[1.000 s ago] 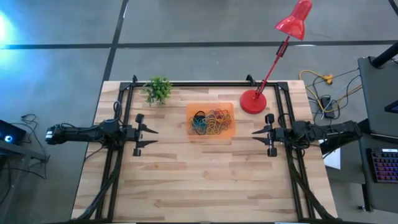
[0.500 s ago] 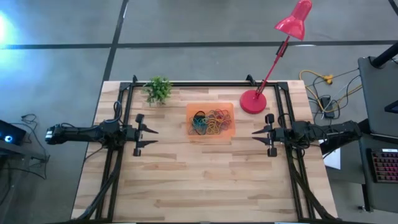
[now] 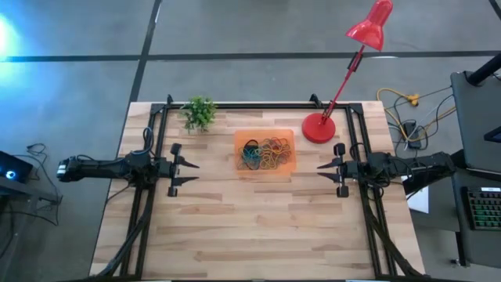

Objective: Pick and place rubber bands into bin
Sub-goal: Return to Home Position

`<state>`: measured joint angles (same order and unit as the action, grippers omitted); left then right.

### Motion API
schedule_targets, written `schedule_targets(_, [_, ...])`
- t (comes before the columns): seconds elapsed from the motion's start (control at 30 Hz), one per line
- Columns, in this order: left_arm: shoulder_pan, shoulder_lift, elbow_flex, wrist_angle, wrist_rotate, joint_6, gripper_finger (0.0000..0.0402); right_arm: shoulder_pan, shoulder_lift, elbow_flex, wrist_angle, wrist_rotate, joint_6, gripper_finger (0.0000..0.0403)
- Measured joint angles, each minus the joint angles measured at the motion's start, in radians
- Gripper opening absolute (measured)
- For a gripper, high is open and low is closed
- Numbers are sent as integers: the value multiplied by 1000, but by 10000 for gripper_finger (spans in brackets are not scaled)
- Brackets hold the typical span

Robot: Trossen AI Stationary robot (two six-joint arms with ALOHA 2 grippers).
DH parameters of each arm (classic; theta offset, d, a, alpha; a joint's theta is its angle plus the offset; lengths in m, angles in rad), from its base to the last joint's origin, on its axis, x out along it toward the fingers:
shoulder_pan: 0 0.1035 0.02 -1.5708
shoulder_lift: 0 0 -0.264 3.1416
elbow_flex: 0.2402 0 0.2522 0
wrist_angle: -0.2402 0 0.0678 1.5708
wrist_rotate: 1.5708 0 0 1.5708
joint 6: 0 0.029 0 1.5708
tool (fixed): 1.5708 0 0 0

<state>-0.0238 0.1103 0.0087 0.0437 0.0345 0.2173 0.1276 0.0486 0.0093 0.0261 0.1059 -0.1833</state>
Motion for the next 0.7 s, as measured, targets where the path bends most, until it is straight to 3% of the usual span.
schedule_targets(0.7, [0, 7, 0, 0, 0, 0, 148, 0, 0, 0, 0, 0, 0, 68])
